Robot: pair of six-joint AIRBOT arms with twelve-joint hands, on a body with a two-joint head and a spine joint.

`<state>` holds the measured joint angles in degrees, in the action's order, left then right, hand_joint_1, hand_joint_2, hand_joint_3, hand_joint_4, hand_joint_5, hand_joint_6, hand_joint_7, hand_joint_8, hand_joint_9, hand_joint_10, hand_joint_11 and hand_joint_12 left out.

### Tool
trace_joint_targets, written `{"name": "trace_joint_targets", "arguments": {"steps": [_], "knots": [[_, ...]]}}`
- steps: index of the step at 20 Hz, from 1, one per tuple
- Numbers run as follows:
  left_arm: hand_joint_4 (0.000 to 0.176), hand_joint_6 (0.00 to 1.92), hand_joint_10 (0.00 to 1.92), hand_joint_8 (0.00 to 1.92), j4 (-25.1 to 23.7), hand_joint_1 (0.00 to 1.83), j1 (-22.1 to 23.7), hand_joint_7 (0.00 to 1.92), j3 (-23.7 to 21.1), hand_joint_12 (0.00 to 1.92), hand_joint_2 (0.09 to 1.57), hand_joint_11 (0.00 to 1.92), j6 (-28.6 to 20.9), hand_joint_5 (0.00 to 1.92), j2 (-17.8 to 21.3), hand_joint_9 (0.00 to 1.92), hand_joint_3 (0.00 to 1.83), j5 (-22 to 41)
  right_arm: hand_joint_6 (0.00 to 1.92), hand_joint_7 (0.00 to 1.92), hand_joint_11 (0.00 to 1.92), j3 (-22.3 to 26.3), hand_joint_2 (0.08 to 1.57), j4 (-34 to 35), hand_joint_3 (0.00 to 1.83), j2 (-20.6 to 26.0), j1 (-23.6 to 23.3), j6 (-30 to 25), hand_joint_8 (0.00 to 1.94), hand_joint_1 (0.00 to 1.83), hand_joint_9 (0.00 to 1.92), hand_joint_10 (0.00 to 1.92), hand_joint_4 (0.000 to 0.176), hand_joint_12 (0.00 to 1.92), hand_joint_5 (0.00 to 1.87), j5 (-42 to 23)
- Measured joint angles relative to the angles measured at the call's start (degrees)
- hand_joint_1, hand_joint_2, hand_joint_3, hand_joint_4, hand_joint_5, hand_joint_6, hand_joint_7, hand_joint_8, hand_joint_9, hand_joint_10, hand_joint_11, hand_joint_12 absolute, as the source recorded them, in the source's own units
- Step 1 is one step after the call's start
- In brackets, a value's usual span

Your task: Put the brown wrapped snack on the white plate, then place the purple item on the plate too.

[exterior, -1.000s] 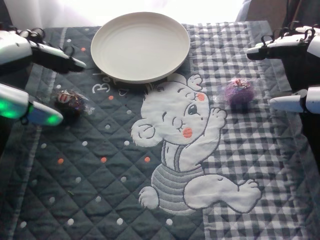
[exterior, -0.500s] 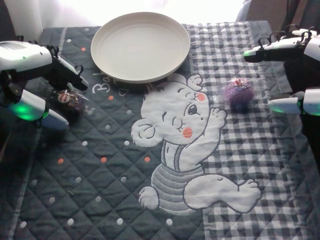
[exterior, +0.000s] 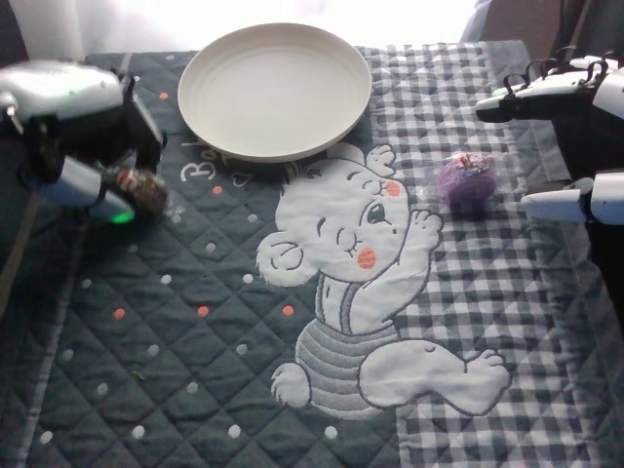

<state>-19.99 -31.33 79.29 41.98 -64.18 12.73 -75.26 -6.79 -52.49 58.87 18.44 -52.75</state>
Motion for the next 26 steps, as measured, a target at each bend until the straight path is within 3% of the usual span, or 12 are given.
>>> {"name": "trace_joint_targets", "arguments": {"steps": [2, 4, 8, 9, 10, 11, 14, 15, 16, 18, 20, 26], "knots": [[0.000, 0.65, 1.92, 1.92, -0.02, 1.18, 3.98, 0.78, 1.70, 1.92, 1.03, 0.83, 0.04, 1.17, -1.44, 0.83, 0.00, 1.53, 0.00, 0.40, 0.14, -0.15, 1.11, 0.04, 0.00, -0.11, 0.00, 0.00, 0.00, 0.91, 0.40, 0.00, 0.005, 0.60, 0.43, 0.02], [0.000, 0.70, 1.71, 1.26, 0.07, 1.18, 6.97, 0.90, 4.37, 1.92, 1.05, 0.68, 0.04, 1.14, -4.07, 0.79, 0.00, 3.56, 0.00, 0.42, 0.18, -0.57, 1.10, 0.11, 0.00, -0.63, 0.00, 0.00, 0.01, 0.89, 0.42, 0.01, 0.013, 0.61, 0.44, -0.07], [0.000, 0.59, 1.90, 1.67, 1.38, 1.14, 9.86, 0.80, 11.28, 1.92, 1.02, 0.81, -0.94, 1.21, -12.07, 0.83, 0.00, 3.21, 0.00, 0.43, 0.14, -1.55, 1.09, -0.52, 0.00, -1.81, 0.00, -0.07, 0.01, 0.89, 0.42, 0.01, 0.026, 0.66, 0.44, -0.09], [0.042, 0.20, 1.72, 1.33, 1.55, 0.95, 10.51, 0.81, 13.03, 1.91, 0.90, 0.77, -1.07, 1.08, -13.62, 0.79, 0.00, 2.67, 0.00, 0.45, 0.18, -2.05, 1.10, -0.55, 0.00, -2.19, 0.00, -0.09, 0.00, 0.93, 0.44, 0.00, 0.000, 0.64, 0.45, -0.02], [0.042, 0.20, 1.72, 1.33, 1.70, 0.95, 11.13, 0.81, 14.71, 1.91, 0.90, 0.77, -1.05, 1.08, -14.93, 0.79, 0.00, 2.29, 0.00, 0.45, 0.18, -2.23, 1.10, -0.46, 0.00, -2.32, -0.07, -0.09, 0.00, 0.93, 0.44, 0.00, 0.000, 0.64, 0.45, 0.07], [0.027, 0.01, 1.37, 0.76, 2.01, 0.87, 11.69, 0.87, 16.48, 1.74, 0.84, 0.64, -1.07, 0.93, -16.24, 0.76, 0.00, 1.53, 0.00, 0.44, 0.13, -2.67, 1.09, -0.48, 0.00, -2.75, -0.20, -0.09, 0.00, 0.82, 0.42, 0.00, 0.005, 0.72, 0.44, -0.07], [0.053, 0.00, 0.99, 0.05, 2.08, 0.81, 11.06, 0.88, 17.99, 1.61, 0.79, 0.58, -1.68, 0.72, -17.79, 0.75, 0.00, -0.33, 0.00, 0.40, 0.04, -3.43, 1.07, -0.98, 0.00, -4.52, -2.29, -0.11, 0.00, 0.74, 0.38, 0.00, 0.000, 0.85, 0.43, 0.20], [0.053, 0.00, 0.99, 0.05, 2.05, 0.81, 10.67, 0.88, 17.29, 1.61, 0.79, 0.58, -1.68, 0.72, -17.44, 0.75, 0.00, -0.63, 0.00, 0.40, 0.04, -3.45, 1.07, -1.14, 0.00, -4.81, -2.56, -0.15, 0.00, 0.74, 0.38, 0.00, 0.000, 0.85, 0.43, -0.02], [0.045, 0.00, 0.66, 0.00, 1.99, 0.80, 10.08, 0.80, 16.20, 1.36, 0.81, 0.53, -1.79, 0.65, -16.57, 0.74, 0.00, -0.87, 0.00, 0.42, 0.00, -3.58, 1.05, -1.57, 0.00, -5.07, -3.04, -0.15, 0.00, 0.85, 0.40, 0.00, 0.068, 0.92, 0.42, -0.17], [0.031, 0.00, 0.49, 0.00, 2.34, 0.83, 9.18, 0.79, 14.29, 1.25, 0.82, 0.51, -1.90, 0.67, -14.40, 0.75, 0.00, -0.17, 0.00, 0.43, 0.00, -3.82, 1.04, -1.68, 0.00, -5.16, -3.08, -0.15, 0.00, 0.87, 0.41, 0.01, 0.099, 0.99, 0.42, -0.33], [0.057, 0.00, 0.10, 0.00, 4.96, 0.81, 6.71, 0.71, 11.32, 0.97, 0.88, 0.41, -1.99, 0.65, -10.58, 0.75, 0.00, 2.80, 0.01, 0.44, 0.00, -4.48, 1.03, -1.31, 0.00, -5.49, -3.54, -0.15, 0.00, 0.84, 0.41, 0.00, 0.055, 1.00, 0.45, 0.24], [0.043, 0.00, 0.03, 0.00, 10.10, 0.72, -4.96, 0.69, -1.70, 1.29, 0.97, 0.21, -8.79, 0.62, 2.05, 0.70, 0.00, 19.43, 0.00, 0.44, 0.05, -5.68, 0.98, -2.71, 0.00, -5.55, -3.74, -1.95, 0.00, 0.90, 0.40, 0.00, 0.047, 0.78, 0.45, 2.19]]}}
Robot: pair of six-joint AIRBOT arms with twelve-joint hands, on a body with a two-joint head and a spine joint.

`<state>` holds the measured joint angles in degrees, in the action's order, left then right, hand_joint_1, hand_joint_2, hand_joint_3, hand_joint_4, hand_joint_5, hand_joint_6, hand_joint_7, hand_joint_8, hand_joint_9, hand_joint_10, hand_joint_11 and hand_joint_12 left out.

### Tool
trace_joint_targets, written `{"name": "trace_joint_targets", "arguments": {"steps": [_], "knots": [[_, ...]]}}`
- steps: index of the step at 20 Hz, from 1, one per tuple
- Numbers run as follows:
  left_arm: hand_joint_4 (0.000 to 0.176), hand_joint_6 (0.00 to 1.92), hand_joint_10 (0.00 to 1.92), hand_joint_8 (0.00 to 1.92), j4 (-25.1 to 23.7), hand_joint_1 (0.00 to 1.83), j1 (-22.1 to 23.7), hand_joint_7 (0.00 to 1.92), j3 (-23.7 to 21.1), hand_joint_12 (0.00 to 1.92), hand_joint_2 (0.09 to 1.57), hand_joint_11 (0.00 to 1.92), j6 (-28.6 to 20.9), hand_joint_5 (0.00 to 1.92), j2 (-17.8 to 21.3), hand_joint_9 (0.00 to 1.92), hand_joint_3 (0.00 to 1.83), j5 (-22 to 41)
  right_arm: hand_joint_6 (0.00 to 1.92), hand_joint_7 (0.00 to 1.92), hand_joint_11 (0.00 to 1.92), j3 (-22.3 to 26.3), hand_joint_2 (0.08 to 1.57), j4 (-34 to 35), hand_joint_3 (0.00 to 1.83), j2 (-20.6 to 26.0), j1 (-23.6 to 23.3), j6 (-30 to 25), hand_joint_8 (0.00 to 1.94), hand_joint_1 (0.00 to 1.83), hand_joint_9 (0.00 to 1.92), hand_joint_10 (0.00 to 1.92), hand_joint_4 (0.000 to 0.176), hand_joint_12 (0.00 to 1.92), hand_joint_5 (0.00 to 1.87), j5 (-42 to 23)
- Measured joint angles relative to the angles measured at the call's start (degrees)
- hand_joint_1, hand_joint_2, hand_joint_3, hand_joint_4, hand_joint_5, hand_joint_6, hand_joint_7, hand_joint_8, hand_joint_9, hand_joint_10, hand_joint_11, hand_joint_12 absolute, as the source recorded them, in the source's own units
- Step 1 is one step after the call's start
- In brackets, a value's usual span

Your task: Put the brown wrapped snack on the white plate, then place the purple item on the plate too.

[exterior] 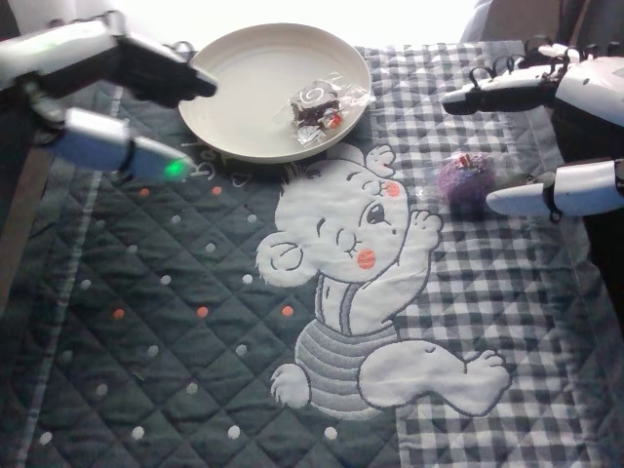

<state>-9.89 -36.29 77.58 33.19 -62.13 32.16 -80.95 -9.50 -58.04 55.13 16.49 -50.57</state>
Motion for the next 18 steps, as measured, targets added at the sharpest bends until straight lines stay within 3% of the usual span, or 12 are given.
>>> {"name": "trace_joint_targets", "arguments": {"steps": [1, 2, 3, 8, 10, 12, 13, 14, 15, 16, 17, 18], "knots": [[0.019, 0.01, 0.03, 0.00, 1.20, 0.72, -1.92, 0.68, -1.88, 1.29, 0.96, 0.23, -0.04, 0.65, 1.70, 0.70, 0.00, 3.87, 0.00, 0.40, 0.01, -0.04, 1.00, 0.07, 0.00, 0.00, 0.00, 0.02, 0.00, 0.96, 0.34, 0.00, 0.040, 0.74, 0.44, 0.55], [0.019, 0.01, 0.03, 0.00, 2.27, 0.72, -3.02, 0.68, -2.80, 1.29, 0.96, 0.23, -0.07, 0.65, 2.38, 0.70, 0.00, 5.68, 0.00, 0.40, 0.01, -0.13, 1.00, 0.07, 0.00, -0.13, 0.00, 0.00, 0.00, 0.96, 0.34, 0.00, 0.040, 0.74, 0.44, 0.70], [0.000, 0.00, 0.04, 0.00, 4.00, 0.82, -5.11, 0.71, -4.59, 1.21, 0.91, 0.27, -0.31, 0.69, 3.58, 0.75, 0.00, 9.40, 0.00, 0.40, 0.04, -0.31, 0.99, 0.17, 0.00, -0.52, 0.00, -0.02, 0.00, 0.98, 0.36, 0.00, 0.010, 0.70, 0.47, 0.74], [0.000, 0.01, 0.03, 0.01, 11.69, 0.82, -10.67, 0.74, -7.67, 0.88, 0.91, 0.37, -0.37, 0.68, 5.95, 0.76, 0.00, 20.20, 0.00, 0.54, 0.22, -2.27, 0.95, 0.55, 0.00, -2.78, 0.00, -0.04, 0.00, 1.12, 0.52, 0.01, 0.000, 0.65, 0.58, 4.11], [0.000, 0.02, 0.03, 0.01, 12.33, 0.82, -11.30, 0.76, -7.67, 0.91, 0.90, 0.43, -0.46, 0.71, 5.97, 0.78, 0.00, 21.27, 0.00, 0.64, 0.29, -2.73, 0.95, 0.59, 0.00, -4.04, 0.00, -0.09, 0.00, 1.16, 0.63, 0.01, 0.000, 0.75, 0.65, 4.70], [0.000, 0.00, 0.02, 0.01, 12.57, 0.79, -12.39, 0.77, -7.98, 0.84, 0.91, 0.43, -0.87, 0.74, 5.95, 0.79, 0.00, 21.79, 0.01, 0.93, 0.35, -3.15, 0.98, 0.07, 0.00, -5.31, 0.00, -0.24, 0.02, 1.21, 0.91, 0.05, 0.000, 1.17, 0.81, 5.42], [0.000, 0.00, 0.02, 0.01, 12.63, 0.79, -12.44, 0.77, -8.00, 0.84, 0.91, 0.43, -0.87, 0.74, 5.95, 0.79, 0.00, 21.84, 0.01, 0.93, 0.35, -3.21, 0.98, 0.07, 0.00, -5.33, 0.00, -0.24, 0.02, 1.21, 0.91, 0.05, 0.000, 1.17, 0.81, 5.35], [0.000, 0.00, 0.02, 0.01, 13.27, 0.76, -13.14, 0.78, -8.11, 0.84, 0.92, 0.44, -1.03, 0.74, 5.95, 0.80, 0.01, 22.34, 0.01, 1.14, 0.58, -4.00, 1.01, 1.07, 0.01, -5.70, -0.20, -0.24, 0.54, 1.35, 1.09, 0.09, 0.000, 1.22, 0.95, 4.98], [0.000, 0.00, 0.02, 0.01, 13.84, 0.77, -13.70, 0.78, -8.22, 0.84, 0.91, 0.43, -1.05, 0.73, 5.95, 0.79, 0.00, 22.60, 0.67, 1.22, 0.66, -4.31, 1.04, 2.10, 0.01, -5.95, -0.33, -0.26, 0.62, 1.29, 1.15, 0.08, 0.000, 1.14, 0.99, 4.85], [0.000, 0.00, 0.01, 0.00, 14.25, 0.79, -14.05, 0.78, -8.26, 0.83, 0.91, 0.42, -1.07, 0.73, 5.92, 0.78, 0.00, 22.95, 0.87, 1.20, 0.69, -4.46, 1.07, 2.58, 0.00, -6.25, -0.37, -0.26, 0.71, 1.27, 1.18, 0.07, 0.000, 1.15, 0.96, 4.52], [0.000, 0.00, 0.01, 0.00, 14.38, 0.79, -14.34, 0.78, -8.26, 0.82, 0.91, 0.40, -1.07, 0.73, 5.92, 0.77, 0.00, 23.08, 0.88, 1.17, 0.79, -4.76, 1.07, 2.89, 0.00, -6.73, -0.37, -0.24, 0.68, 1.37, 1.05, 0.85, 0.000, 1.09, 0.95, 4.07], [0.000, 0.00, 0.01, 0.00, 14.56, 0.79, -14.36, 0.78, -8.26, 0.82, 0.91, 0.40, -1.09, 0.73, 5.92, 0.77, 0.00, 23.37, 0.88, 1.17, 0.79, -4.81, 1.07, 3.30, 0.00, -6.97, -0.39, -0.17, 0.68, 1.37, 1.05, 0.85, 0.000, 1.09, 0.95, 3.98]]}}
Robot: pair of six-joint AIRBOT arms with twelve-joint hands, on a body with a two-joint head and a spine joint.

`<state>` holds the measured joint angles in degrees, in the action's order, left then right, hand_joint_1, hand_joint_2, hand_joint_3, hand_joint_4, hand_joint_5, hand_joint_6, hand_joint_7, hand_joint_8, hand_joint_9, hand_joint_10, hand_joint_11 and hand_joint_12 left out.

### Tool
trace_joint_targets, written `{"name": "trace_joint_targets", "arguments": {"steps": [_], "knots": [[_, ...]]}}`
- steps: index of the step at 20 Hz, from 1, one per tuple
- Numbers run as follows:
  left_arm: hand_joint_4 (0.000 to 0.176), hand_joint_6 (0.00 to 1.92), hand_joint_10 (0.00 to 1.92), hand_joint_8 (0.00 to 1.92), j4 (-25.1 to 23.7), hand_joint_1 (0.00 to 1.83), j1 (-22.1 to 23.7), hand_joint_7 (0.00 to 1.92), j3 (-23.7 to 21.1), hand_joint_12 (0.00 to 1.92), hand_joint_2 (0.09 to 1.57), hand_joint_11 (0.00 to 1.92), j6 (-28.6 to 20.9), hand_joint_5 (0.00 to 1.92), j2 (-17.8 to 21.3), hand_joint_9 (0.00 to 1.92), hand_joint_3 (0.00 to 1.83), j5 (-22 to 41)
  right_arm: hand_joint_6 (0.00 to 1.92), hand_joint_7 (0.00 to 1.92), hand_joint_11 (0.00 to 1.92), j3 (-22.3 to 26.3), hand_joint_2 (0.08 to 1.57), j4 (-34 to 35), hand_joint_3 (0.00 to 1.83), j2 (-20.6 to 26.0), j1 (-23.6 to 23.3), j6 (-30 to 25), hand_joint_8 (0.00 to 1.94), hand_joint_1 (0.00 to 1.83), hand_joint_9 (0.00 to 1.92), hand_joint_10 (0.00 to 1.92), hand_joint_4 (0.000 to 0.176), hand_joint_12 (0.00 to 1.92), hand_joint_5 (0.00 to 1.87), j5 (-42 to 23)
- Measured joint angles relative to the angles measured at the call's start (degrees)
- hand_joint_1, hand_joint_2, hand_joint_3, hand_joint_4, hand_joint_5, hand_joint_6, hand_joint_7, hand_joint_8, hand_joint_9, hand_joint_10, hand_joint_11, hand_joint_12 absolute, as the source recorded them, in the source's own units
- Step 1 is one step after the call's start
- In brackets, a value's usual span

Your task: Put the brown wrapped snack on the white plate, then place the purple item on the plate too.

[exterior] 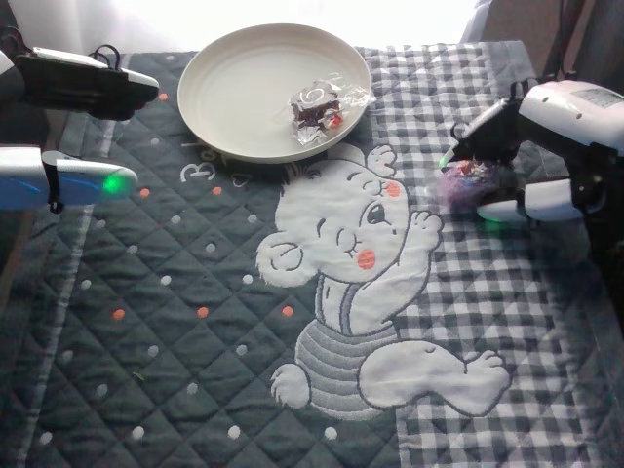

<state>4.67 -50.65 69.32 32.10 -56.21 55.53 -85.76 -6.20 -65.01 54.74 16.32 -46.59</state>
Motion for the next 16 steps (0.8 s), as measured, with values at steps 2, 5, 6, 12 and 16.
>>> {"name": "trace_joint_targets", "arguments": {"steps": [2, 5, 6, 12, 16], "knots": [[0.000, 0.00, 0.01, 0.00, 0.09, 0.81, -0.28, 0.78, -0.02, 0.82, 0.91, 0.39, -0.15, 0.73, 0.00, 0.77, 0.00, 0.35, 0.92, 1.13, 0.83, -0.31, 1.08, 0.17, 0.00, -0.31, -0.22, 0.00, 0.70, 1.39, 0.99, 1.07, 0.000, 1.12, 0.97, -0.07], [0.000, 0.00, 0.01, 0.00, 0.72, 0.81, -1.31, 0.78, -0.24, 0.82, 0.90, 0.39, -0.37, 0.73, 0.00, 0.78, 0.00, 1.11, 0.88, 1.09, 0.78, -0.46, 1.09, -0.07, 0.00, -0.20, -0.22, -0.28, 0.81, 1.38, 0.95, 1.15, 0.000, 1.23, 0.98, -0.42], [0.000, 0.00, 0.01, 0.00, 0.94, 0.81, -1.86, 0.78, -0.24, 0.83, 0.90, 0.40, -0.37, 0.72, 0.00, 0.78, 0.00, 1.20, 0.90, 1.03, 0.66, -0.70, 1.11, -0.35, 0.00, 0.02, -0.20, -1.38, 0.94, 1.38, 0.87, 1.24, 0.000, 1.33, 0.96, -0.46], [0.000, 0.00, 0.01, 0.01, 1.40, 0.83, -2.14, 0.81, -0.24, 0.89, 0.88, 0.43, -0.39, 0.75, -0.09, 0.83, 0.00, 0.94, 0.85, 1.25, 0.38, -2.54, 1.06, -5.22, 0.00, 2.91, -9.57, -0.61, 0.43, 1.36, 1.00, 1.10, 0.000, 1.20, 1.02, 3.87], [0.000, 0.00, 0.00, 0.00, 1.77, 0.87, -3.91, 0.81, -0.63, 0.97, 0.86, 0.41, -1.27, 0.74, -0.07, 0.82, 0.00, 1.55, 0.79, 1.33, 0.54, -8.22, 1.04, -12.90, 0.00, -3.89, -22.47, 0.07, 0.34, 1.37, 1.04, 1.01, 0.000, 1.25, 1.04, 5.35]]}}
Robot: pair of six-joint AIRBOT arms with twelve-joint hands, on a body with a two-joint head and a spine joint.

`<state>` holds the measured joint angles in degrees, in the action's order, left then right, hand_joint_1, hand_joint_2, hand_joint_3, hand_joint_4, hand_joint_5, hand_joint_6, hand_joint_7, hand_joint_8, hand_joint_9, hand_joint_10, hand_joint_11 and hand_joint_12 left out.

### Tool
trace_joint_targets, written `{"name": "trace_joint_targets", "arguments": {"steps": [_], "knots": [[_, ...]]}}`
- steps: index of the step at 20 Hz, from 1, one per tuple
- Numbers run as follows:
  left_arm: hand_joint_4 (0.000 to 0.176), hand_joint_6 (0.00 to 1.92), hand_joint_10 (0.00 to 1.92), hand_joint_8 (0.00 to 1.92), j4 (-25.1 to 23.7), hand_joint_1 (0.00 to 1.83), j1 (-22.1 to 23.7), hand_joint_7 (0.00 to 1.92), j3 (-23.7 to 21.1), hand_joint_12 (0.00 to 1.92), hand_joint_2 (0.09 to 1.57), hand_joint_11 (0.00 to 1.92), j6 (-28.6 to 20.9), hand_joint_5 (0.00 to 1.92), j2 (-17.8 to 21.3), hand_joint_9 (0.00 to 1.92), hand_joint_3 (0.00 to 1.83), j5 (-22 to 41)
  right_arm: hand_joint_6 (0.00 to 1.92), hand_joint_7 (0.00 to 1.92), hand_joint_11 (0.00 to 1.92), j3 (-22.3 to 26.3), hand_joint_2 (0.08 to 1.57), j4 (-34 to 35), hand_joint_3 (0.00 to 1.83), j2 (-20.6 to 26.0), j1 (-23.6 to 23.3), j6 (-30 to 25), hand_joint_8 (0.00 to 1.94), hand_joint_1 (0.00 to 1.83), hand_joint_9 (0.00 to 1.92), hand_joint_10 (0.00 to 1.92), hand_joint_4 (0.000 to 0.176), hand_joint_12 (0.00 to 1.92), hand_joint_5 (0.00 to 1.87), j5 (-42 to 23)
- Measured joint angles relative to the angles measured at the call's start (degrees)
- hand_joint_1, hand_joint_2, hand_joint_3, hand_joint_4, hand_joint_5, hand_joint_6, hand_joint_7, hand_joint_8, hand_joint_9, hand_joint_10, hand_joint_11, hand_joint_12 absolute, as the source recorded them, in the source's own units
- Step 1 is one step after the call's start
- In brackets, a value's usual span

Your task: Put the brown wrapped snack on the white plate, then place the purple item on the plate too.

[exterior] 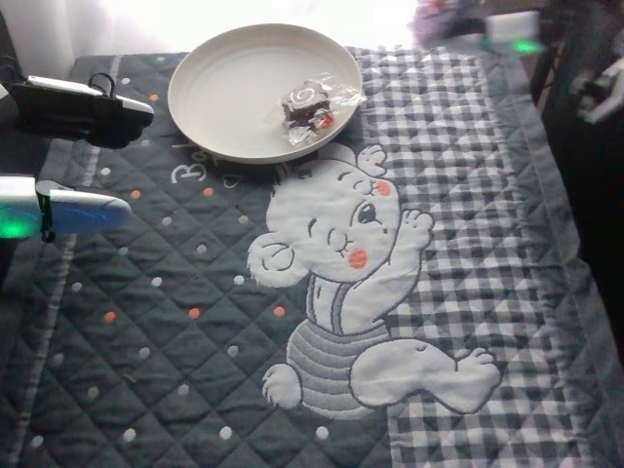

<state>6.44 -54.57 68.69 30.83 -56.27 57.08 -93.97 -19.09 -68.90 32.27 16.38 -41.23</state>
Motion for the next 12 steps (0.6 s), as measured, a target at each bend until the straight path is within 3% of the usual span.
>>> {"name": "trace_joint_targets", "arguments": {"steps": [1, 2, 3, 4, 5, 6, 7, 8, 9, 10, 12], "knots": [[0.000, 0.00, 0.00, 0.00, -0.09, 0.85, 0.33, 0.81, 0.57, 0.92, 0.87, 0.41, 0.02, 0.75, -0.07, 0.82, 0.00, -0.52, 0.71, 1.30, 0.42, -1.49, 1.04, -3.30, 0.00, -2.82, -1.49, -0.11, 0.38, 1.39, 1.01, 1.08, 0.000, 1.25, 1.09, 2.58], [0.000, 0.00, 0.00, 0.00, 0.35, 0.85, 0.68, 0.81, 0.72, 0.90, 0.87, 0.40, 0.04, 0.75, -0.07, 0.82, 0.00, -0.59, 0.64, 1.22, 0.37, -2.49, 1.03, -4.87, 0.01, -5.18, -2.69, -0.26, 0.62, 1.28, 0.98, 0.76, 0.000, 1.28, 1.14, 4.46], [0.000, 0.00, 0.00, 0.00, 0.50, 0.86, 0.83, 0.81, 0.74, 0.90, 0.87, 0.40, 0.02, 0.75, -0.07, 0.82, 0.00, -0.28, 0.78, 1.20, 0.31, -4.09, 1.04, -6.05, 0.00, -7.80, -4.20, -0.46, 0.57, 1.26, 0.98, 0.45, 0.011, 1.14, 1.13, 6.32], [0.000, 0.00, 0.00, 0.00, 0.35, 0.86, 1.03, 0.81, 1.03, 0.90, 0.87, 0.40, 0.02, 0.75, -0.42, 0.82, 0.00, -0.17, 0.78, 1.20, 0.31, -5.25, 1.04, -5.95, 0.00, -9.40, -5.05, -0.48, 0.57, 1.26, 0.98, 0.45, 0.011, 1.14, 1.13, 7.10], [0.000, 0.00, 0.00, 0.00, -0.44, 0.86, 1.70, 0.81, 1.29, 0.89, 0.87, 0.38, -0.02, 0.75, -1.14, 0.82, 0.00, -0.57, 0.74, 1.10, 0.68, -6.73, 1.07, -4.92, 0.00, -11.04, -6.01, -0.48, 0.84, 1.24, 1.08, 0.41, 0.017, 1.39, 1.09, 7.34], [0.000, 0.00, 0.00, 0.00, -1.42, 0.88, 2.23, 0.81, 1.55, 0.89, 0.87, 0.38, -0.26, 0.75, -1.66, 0.81, 0.00, -0.74, 0.29, 0.95, 0.58, -7.58, 1.01, -4.42, 0.00, -12.07, -6.47, -0.50, 0.37, 1.07, 0.98, 0.32, 0.000, 1.33, 0.89, 7.69], [0.000, 0.00, 0.00, 0.00, -2.29, 0.89, 2.75, 0.81, 1.90, 0.89, 0.87, 0.37, -0.46, 0.76, -2.12, 0.80, 0.00, -1.20, 0.06, 0.61, 0.28, -8.26, 0.93, -4.33, 0.00, -12.87, -6.47, -0.48, 0.10, 0.89, 0.67, 0.15, 0.038, 1.25, 0.58, 8.28], [0.000, 0.00, 0.00, 0.00, -2.38, 0.89, 2.93, 0.80, 2.34, 0.89, 0.87, 0.36, -0.74, 0.75, -2.58, 0.79, 0.00, -1.22, 0.01, 0.42, 0.30, -8.90, 0.89, -4.79, 0.00, -13.81, -6.23, -0.46, 0.02, 0.78, 0.59, 0.09, 0.086, 1.23, 0.37, 10.29], [0.000, 0.00, 0.00, 0.00, -2.34, 0.89, 2.97, 0.79, 2.36, 0.93, 0.87, 0.35, -0.83, 0.75, -2.56, 0.78, 0.00, -1.31, 0.00, 0.24, 0.18, -8.94, 0.85, -4.79, 0.00, -14.32, -5.97, -0.44, 0.00, 0.72, 0.42, 0.02, 0.124, 1.18, 0.17, 11.82], [0.000, 0.00, 0.00, 0.00, -2.45, 0.88, 2.97, 0.79, 2.34, 0.93, 0.87, 0.34, -0.83, 0.76, -2.58, 0.79, 0.00, -1.40, 0.00, 0.17, 0.09, -9.09, 0.82, -4.72, 0.00, -14.40, -5.81, -0.46, 0.00, 0.69, 0.32, 0.00, 0.136, 1.19, 0.05, 12.44], [0.000, 0.00, 0.01, 0.00, -2.62, 0.88, 2.97, 0.79, 2.34, 0.94, 0.88, 0.35, -0.87, 0.76, -2.58, 0.80, 0.00, -1.31, 0.00, 0.11, 0.01, -9.62, 0.80, -4.04, 0.00, -14.27, -5.84, -0.48, 0.00, 0.69, 0.24, 0.00, 0.142, 1.23, 0.00, 12.39]]}}
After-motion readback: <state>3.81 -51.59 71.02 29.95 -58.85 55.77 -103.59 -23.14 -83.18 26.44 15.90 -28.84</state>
